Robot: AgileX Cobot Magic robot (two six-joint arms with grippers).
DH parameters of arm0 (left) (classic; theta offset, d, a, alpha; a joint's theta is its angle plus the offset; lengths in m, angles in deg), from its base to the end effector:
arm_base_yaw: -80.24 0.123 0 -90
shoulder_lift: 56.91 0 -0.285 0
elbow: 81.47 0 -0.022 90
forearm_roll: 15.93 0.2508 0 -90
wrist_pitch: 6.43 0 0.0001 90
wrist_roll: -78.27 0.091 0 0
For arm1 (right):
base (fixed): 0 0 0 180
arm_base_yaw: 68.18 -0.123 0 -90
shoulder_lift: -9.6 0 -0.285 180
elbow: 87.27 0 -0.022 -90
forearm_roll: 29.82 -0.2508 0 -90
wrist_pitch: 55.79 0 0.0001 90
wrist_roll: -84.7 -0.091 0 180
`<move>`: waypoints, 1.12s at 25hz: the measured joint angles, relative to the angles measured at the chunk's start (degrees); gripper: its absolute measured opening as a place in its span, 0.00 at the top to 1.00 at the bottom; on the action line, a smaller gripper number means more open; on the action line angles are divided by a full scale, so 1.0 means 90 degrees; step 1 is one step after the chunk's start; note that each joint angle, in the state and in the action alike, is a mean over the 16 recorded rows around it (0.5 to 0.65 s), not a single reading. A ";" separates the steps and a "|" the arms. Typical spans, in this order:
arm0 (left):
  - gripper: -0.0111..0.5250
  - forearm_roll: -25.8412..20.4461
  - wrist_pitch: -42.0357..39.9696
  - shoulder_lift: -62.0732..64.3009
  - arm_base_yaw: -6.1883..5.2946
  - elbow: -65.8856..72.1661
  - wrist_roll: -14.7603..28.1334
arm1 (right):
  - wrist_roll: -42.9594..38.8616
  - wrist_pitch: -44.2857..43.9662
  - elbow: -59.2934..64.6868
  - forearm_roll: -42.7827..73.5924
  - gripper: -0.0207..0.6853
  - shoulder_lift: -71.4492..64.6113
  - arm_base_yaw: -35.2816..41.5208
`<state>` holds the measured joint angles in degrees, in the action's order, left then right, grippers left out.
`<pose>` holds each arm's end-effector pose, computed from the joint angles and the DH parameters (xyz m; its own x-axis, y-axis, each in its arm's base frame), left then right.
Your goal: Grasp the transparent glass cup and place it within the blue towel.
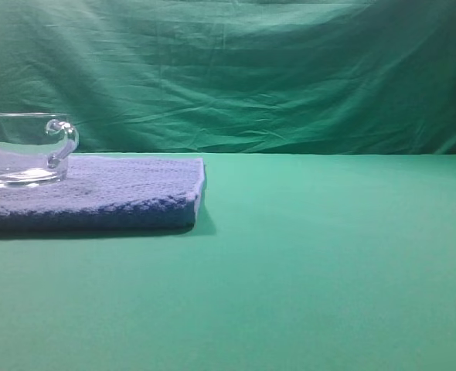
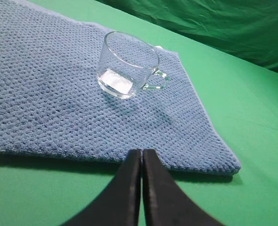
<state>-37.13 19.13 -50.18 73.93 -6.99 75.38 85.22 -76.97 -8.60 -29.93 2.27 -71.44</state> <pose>0.0463 -0.0194 0.1927 -0.3394 -0.3376 -0.8780 0.1405 0.9047 -0.4022 0.0528 0.0031 0.1718 -0.2945 -0.0241 -0.9554 -0.0597 0.9982 -0.0068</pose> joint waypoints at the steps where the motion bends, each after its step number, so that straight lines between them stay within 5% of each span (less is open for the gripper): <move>1: 0.98 0.0000 0.0000 0.0000 0.0000 0.0000 0.0000 | 0.0000 -0.0001 0.0008 0.0008 0.97 0.0000 0.0000; 28: 0.98 0.0000 0.0000 0.0000 0.0000 0.0000 0.0000 | 0.0000 -0.0052 0.0019 0.0042 0.95 0.0000 0.0000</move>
<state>-37.13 19.13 -50.18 73.93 -6.99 75.38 85.22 -77.44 -8.43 -29.55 2.27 -71.44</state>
